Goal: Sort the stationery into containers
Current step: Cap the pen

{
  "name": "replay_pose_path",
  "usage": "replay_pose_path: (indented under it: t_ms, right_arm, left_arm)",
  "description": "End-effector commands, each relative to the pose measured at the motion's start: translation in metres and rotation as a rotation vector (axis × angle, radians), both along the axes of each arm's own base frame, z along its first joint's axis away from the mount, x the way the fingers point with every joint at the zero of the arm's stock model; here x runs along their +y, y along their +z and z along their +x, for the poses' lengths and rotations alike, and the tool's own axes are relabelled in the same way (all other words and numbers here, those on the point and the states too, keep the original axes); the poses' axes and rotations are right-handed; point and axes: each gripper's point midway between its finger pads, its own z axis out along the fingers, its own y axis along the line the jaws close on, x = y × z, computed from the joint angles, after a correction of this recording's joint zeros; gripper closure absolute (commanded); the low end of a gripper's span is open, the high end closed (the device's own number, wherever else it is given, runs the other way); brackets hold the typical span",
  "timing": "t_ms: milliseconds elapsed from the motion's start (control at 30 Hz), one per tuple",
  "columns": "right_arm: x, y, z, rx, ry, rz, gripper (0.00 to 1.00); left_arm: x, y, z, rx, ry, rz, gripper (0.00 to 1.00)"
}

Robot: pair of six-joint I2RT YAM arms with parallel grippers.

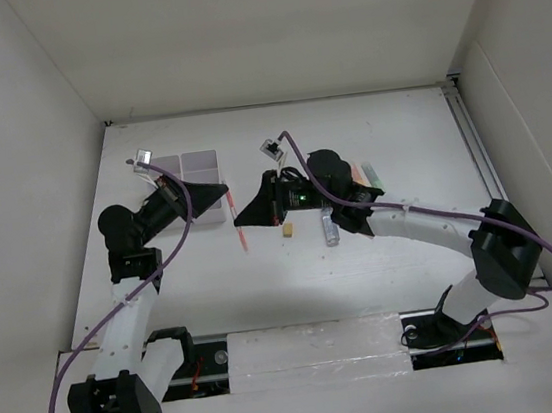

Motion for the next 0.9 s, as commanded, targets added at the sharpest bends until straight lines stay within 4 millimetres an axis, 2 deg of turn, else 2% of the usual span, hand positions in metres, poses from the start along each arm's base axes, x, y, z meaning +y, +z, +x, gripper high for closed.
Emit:
replay_pose_path:
  t_ms: [0, 867]
  right_arm:
    - [-0.005, 0.072, 0.037, -0.142, -0.137, 0.189, 1.00]
    - [-0.015, 0.087, 0.053, -0.108, -0.185, 0.272, 1.00]
  left_arm:
    - [-0.010, -0.010, -0.028, -0.023, -0.136, 0.056, 1.00]
    - [-0.010, -0.011, -0.035, -0.051, -0.131, 0.074, 1.00]
